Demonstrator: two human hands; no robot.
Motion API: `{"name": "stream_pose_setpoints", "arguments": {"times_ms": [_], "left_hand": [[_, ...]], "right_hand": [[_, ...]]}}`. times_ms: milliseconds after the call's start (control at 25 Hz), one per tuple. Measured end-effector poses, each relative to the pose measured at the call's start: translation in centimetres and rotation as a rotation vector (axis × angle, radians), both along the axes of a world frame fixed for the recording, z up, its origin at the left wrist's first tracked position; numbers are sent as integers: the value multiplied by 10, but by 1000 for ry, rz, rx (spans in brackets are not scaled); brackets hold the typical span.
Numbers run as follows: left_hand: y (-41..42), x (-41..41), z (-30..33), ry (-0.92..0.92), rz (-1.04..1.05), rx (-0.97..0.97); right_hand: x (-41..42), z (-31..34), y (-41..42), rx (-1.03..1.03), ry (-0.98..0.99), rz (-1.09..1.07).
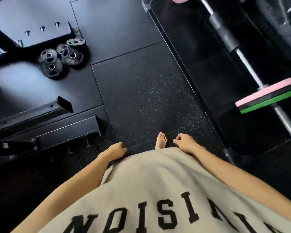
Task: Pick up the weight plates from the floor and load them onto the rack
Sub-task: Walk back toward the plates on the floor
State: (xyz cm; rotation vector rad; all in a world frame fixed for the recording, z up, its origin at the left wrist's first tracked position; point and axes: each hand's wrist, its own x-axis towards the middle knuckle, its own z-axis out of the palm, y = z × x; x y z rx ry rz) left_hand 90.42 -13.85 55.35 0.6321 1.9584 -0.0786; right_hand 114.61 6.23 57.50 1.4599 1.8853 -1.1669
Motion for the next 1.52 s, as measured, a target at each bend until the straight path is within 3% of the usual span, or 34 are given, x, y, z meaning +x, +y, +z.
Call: {"name": "stream_pose_setpoints", "arguments": {"times_ms": [200, 400, 600, 840, 1000, 1520], "left_hand": [[81, -70, 16, 151, 294, 108], [136, -137, -9, 25, 432, 82], [191, -277, 0, 26, 525, 104], [233, -441, 13, 23, 705, 128], [265, -520, 8, -28, 803, 120], [345, -761, 12, -32, 961, 27]], "right_hand": [[-118, 7, 116, -53, -11, 236], [-248, -5, 196, -96, -57, 454], [-393, -5, 269, -44, -78, 560], [-576, 8, 334, 9, 45, 591], [-673, -6, 369, -91, -5, 606], [-981, -7, 461, -151, -99, 705]]}}
